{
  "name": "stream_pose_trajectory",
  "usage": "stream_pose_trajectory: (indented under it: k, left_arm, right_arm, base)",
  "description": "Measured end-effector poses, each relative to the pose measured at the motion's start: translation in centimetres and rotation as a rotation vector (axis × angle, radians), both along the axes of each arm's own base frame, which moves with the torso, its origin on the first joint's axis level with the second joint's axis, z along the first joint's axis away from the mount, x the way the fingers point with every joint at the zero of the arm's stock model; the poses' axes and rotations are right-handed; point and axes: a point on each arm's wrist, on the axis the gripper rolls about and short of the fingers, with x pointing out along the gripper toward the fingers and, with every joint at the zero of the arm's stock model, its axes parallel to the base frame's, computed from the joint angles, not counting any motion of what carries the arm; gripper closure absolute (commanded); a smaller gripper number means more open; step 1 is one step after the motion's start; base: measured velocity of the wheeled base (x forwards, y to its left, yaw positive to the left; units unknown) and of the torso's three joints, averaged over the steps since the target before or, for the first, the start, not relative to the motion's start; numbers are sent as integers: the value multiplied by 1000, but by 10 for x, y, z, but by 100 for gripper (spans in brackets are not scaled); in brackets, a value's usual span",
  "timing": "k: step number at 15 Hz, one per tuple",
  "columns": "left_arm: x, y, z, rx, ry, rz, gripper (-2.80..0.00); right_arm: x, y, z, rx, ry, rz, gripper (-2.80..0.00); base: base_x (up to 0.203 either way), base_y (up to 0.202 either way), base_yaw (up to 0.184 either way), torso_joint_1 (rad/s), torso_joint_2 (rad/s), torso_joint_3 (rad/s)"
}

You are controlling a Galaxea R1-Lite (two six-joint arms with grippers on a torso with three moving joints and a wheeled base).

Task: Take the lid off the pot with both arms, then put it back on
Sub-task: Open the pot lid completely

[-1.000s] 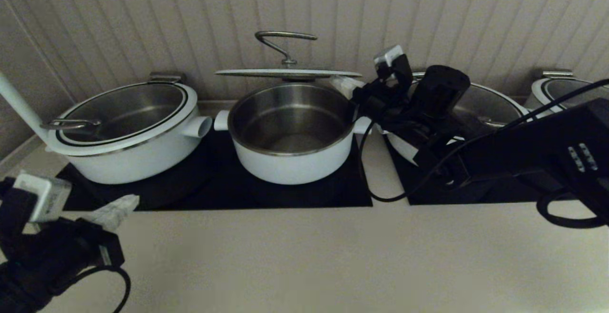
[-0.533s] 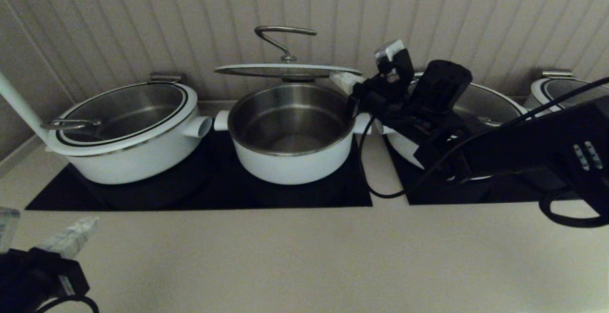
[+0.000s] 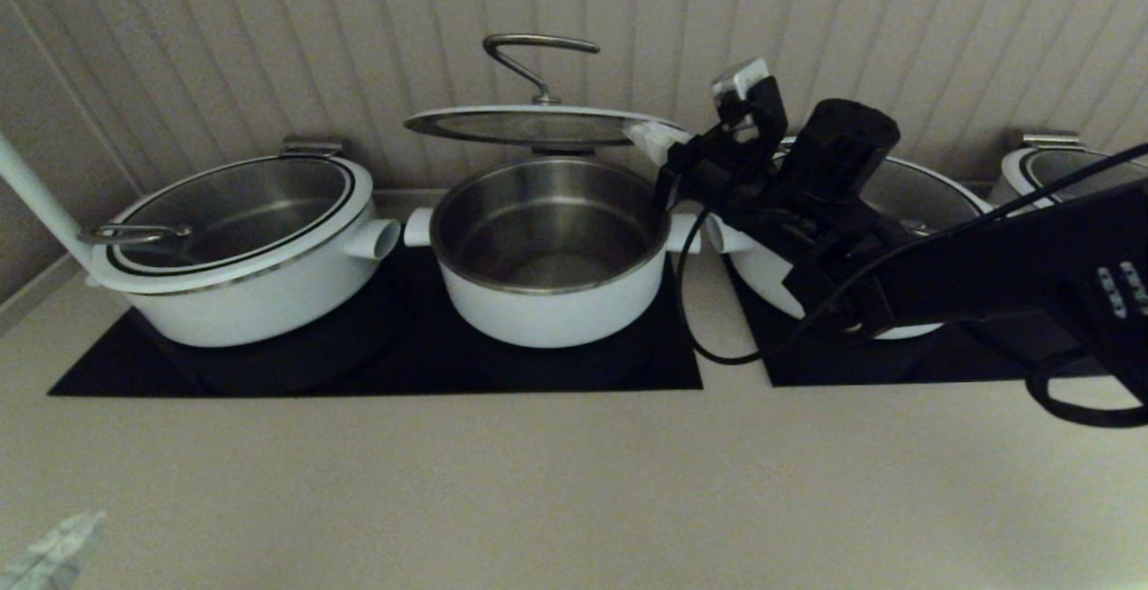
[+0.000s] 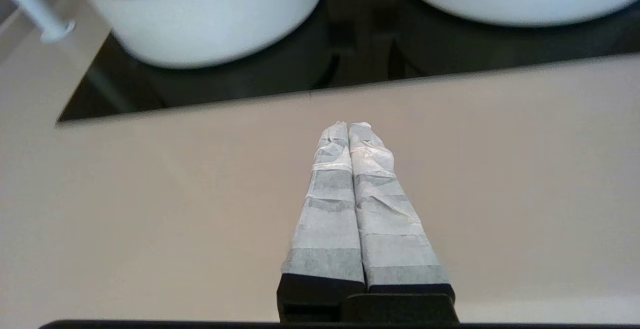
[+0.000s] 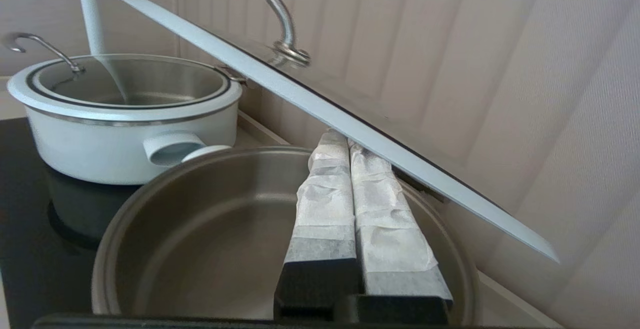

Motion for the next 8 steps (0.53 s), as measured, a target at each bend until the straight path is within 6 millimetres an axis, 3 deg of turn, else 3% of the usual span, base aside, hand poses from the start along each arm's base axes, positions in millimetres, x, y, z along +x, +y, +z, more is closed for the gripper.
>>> stream_pose_trajectory:
  k: [4, 8]
  left_arm:
    - [-39, -1, -32, -20, 25, -4, 0]
    - [-51, -1, -42, -23, 31, -12, 0]
  right_arm:
    - [-1, 0, 2, 1, -4, 1, 0]
    - [-1, 0, 2, -5, -12, -2, 0]
  base:
    - [0, 0, 0, 0, 0, 0]
    - [0, 0, 0, 0, 0, 0]
